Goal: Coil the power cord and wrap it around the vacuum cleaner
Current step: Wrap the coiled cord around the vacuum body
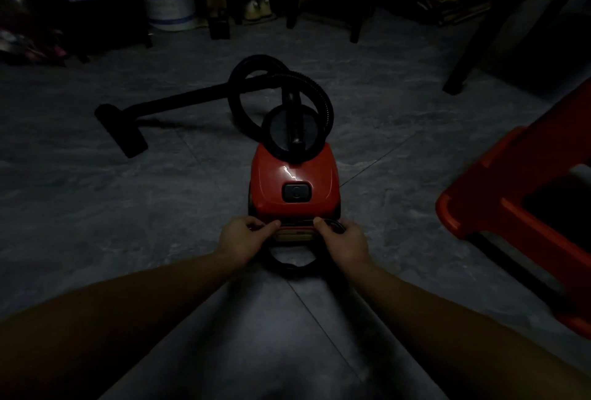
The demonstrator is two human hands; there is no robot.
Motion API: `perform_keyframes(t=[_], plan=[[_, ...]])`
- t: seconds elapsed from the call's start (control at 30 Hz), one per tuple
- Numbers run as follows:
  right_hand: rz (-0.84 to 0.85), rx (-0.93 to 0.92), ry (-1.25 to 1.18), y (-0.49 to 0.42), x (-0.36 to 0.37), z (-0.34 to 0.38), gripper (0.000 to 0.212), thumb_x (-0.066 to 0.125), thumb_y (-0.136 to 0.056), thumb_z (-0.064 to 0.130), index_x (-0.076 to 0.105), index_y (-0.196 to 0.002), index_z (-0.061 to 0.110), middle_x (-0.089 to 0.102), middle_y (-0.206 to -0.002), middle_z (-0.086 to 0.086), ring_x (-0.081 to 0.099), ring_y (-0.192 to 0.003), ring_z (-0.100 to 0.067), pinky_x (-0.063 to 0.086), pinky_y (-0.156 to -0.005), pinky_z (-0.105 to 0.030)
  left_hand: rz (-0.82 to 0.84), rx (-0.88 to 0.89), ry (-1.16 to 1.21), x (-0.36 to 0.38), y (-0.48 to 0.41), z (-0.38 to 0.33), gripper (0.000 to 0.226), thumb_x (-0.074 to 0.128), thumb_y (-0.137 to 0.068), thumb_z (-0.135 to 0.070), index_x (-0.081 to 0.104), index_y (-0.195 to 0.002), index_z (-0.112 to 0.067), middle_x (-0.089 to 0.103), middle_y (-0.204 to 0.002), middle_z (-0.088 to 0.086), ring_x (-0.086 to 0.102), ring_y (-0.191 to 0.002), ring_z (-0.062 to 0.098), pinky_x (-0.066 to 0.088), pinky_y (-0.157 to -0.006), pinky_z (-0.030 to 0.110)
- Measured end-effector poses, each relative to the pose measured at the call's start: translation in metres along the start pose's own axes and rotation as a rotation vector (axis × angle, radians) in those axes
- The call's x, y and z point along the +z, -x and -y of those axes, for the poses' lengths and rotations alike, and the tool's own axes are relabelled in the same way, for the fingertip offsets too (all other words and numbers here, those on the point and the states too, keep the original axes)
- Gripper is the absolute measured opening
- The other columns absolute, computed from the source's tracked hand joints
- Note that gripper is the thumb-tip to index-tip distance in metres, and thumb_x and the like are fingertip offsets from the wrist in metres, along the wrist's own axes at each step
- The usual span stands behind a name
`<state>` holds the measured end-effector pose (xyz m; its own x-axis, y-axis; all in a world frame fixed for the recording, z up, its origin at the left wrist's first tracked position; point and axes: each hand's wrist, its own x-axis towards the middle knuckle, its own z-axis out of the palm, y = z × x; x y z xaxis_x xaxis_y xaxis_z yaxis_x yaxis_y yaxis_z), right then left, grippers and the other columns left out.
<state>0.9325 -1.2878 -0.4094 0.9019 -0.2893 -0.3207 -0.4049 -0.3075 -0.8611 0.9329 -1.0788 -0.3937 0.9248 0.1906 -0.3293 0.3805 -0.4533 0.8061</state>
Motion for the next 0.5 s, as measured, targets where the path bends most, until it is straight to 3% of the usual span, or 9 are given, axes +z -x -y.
perform_keyframes(t=[0.1,0.27,0.5], plan=[[-0.077,-0.195,0.217,0.007,-0.008,0.001,0.029,0.070,-0.082,0.051,0.063,-0.090,0.024,0.069,-0.083,0.008,0.067,-0.080,-0.011,0.052,-0.068,-0.028,-0.054,0.242,-0.203,-0.009,0.005,0.002,0.022,0.076,-0.083,-0.040,0.068,-0.083,-0.020,0.068,-0.077,-0.011,0.064,-0.072,0.005,0.045,-0.062,0.020],[-0.045,-0.534,0.357,0.006,-0.023,-0.008,0.024,0.075,-0.082,0.030,0.064,-0.104,0.029,0.061,-0.101,0.011,0.057,-0.098,-0.009,0.051,-0.084,-0.028,-0.040,0.551,-0.360,-0.020,0.005,0.007,0.019,0.075,-0.084,-0.025,0.069,-0.103,-0.022,0.072,-0.093,-0.004,0.067,-0.080,0.013,0.055,-0.072,0.030],[-0.066,-0.624,0.469,0.003,-0.028,-0.001,0.027,0.077,-0.081,0.027,0.071,-0.107,0.022,0.066,-0.103,0.008,0.054,-0.101,-0.010,0.042,-0.083,-0.021,-0.034,0.689,-0.466,-0.018,0.001,0.004,0.021,0.076,-0.083,-0.023,0.075,-0.104,-0.017,0.072,-0.102,0.000,0.068,-0.089,0.016,0.055,-0.080,0.032]])
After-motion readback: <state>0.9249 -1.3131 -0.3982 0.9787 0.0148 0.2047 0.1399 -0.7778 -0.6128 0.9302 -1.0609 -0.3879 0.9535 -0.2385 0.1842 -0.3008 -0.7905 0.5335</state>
